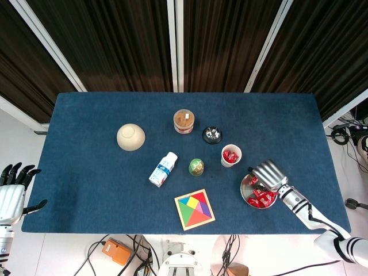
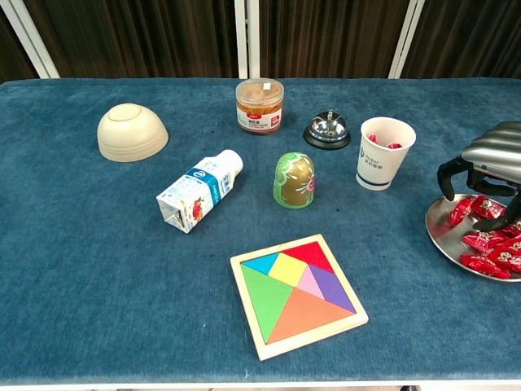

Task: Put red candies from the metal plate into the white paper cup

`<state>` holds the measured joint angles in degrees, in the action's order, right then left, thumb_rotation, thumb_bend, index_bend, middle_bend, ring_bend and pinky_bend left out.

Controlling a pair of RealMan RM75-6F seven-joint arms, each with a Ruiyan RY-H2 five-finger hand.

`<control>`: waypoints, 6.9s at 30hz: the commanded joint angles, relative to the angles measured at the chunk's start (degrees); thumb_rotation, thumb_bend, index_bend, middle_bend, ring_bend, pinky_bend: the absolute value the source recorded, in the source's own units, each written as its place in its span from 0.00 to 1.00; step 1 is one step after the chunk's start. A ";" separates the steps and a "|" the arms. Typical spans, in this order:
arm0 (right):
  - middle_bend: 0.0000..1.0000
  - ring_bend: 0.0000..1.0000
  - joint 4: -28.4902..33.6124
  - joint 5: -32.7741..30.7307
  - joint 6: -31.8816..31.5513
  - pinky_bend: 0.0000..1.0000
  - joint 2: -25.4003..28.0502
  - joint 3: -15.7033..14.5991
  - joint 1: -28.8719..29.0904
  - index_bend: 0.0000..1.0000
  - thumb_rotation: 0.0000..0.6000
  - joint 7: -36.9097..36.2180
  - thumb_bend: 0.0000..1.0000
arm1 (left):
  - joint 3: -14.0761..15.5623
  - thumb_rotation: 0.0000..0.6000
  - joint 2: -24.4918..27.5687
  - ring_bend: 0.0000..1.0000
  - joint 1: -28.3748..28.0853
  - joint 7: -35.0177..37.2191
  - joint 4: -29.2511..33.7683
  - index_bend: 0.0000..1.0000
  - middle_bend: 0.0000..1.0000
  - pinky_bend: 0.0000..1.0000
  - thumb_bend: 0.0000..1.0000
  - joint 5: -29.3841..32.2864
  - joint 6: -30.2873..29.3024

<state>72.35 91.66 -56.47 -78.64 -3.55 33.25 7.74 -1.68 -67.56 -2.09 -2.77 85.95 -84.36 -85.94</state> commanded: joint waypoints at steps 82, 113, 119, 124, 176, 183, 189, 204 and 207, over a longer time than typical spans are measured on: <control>0.96 1.00 7.97 -18.45 -4.27 1.00 0.03 4.42 -7.93 0.55 1.00 7.05 0.41 | 0.04 1.00 -1.09 0.03 -0.61 0.99 -1.18 0.23 0.15 0.00 0.00 -0.39 0.43; 0.96 1.00 5.90 -17.92 -0.19 1.00 -3.51 5.57 -5.95 0.57 1.00 8.02 0.45 | 0.09 1.00 -1.48 0.03 -0.38 2.16 -2.64 0.23 0.15 0.00 0.00 -0.03 0.58; 0.96 1.00 6.91 -15.22 -1.76 1.00 -2.69 5.71 -5.88 0.63 1.00 5.87 0.55 | 0.10 1.00 -1.41 0.03 -0.22 2.16 -2.55 0.23 0.15 0.00 0.00 0.07 0.45; 0.96 1.00 13.56 -12.56 -4.07 1.00 1.66 8.12 -5.19 0.64 1.00 0.23 0.55 | 0.12 1.00 -1.18 0.03 -0.24 1.83 -2.11 0.23 0.15 0.00 0.00 -0.09 0.37; 0.96 1.00 13.52 -6.26 -6.02 1.00 7.07 -0.39 -7.22 0.48 1.00 2.90 0.36 | 0.08 1.00 -0.73 0.03 -0.09 0.64 -0.52 0.23 0.15 0.00 0.00 -1.00 -0.61; 0.96 1.00 11.09 -5.78 -3.70 1.00 4.16 -0.03 -6.24 0.48 1.00 4.10 0.36 | -0.04 1.00 -0.22 0.03 0.12 0.28 -0.01 0.23 0.15 0.00 0.00 -0.91 -1.08; 0.96 1.00 10.04 -5.35 -2.15 1.00 2.67 0.00 -5.59 0.48 1.00 4.17 0.36 | 0.03 1.00 -0.11 0.03 0.36 0.35 -0.08 0.23 0.15 0.00 0.00 -0.63 -1.11; 0.96 1.00 8.80 -5.26 -0.13 1.00 0.86 -0.41 -5.39 0.56 1.00 4.67 0.43 | 0.00 1.00 -0.51 0.03 0.39 1.08 -0.92 0.23 0.15 0.00 0.00 -0.57 -1.02; 0.96 1.00 8.70 -5.18 -0.39 1.00 0.83 -0.26 -5.47 0.62 1.00 4.24 0.50 | 0.02 1.00 -0.60 0.03 0.48 1.24 -1.12 0.23 0.15 0.00 0.00 -0.52 -1.07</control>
<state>81.09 86.43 -56.68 -77.80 -3.87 27.82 12.14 -1.66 -68.15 -1.61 -1.53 84.83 -84.89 -87.00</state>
